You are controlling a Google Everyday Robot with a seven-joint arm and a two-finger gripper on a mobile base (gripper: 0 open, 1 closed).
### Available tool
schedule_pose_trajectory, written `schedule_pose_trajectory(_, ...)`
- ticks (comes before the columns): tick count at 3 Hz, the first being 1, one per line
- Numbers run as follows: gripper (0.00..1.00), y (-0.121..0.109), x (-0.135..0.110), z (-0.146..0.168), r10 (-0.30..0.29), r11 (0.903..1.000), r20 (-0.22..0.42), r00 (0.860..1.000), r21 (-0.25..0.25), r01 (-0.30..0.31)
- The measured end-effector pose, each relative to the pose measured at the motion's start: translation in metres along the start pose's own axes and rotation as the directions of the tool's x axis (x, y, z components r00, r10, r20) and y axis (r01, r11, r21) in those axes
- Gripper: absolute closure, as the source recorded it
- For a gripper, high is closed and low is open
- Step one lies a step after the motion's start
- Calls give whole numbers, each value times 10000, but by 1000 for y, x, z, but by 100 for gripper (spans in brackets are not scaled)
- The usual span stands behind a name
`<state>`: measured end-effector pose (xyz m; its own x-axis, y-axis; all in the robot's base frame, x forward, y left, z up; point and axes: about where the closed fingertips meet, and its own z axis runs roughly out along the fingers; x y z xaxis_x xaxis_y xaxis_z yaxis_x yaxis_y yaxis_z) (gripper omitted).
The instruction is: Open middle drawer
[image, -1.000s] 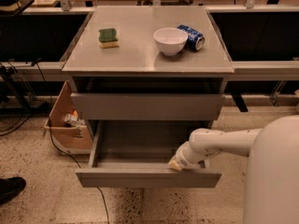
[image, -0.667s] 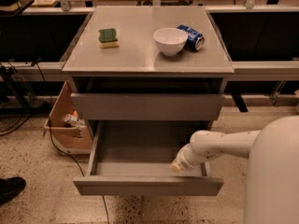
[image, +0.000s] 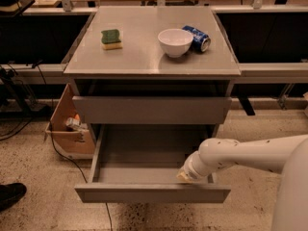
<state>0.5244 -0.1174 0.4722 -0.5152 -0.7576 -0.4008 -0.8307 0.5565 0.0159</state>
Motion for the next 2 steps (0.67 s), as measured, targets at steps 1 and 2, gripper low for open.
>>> schedule_pose_trajectory(1, 100, -13, -15, -11, -436, 9982, 606, 9972, 429, 411)
schedule_pose_trajectory(2, 100, -37, -38, -35, -1054, 9897, 1500, 9831, 1126, 889)
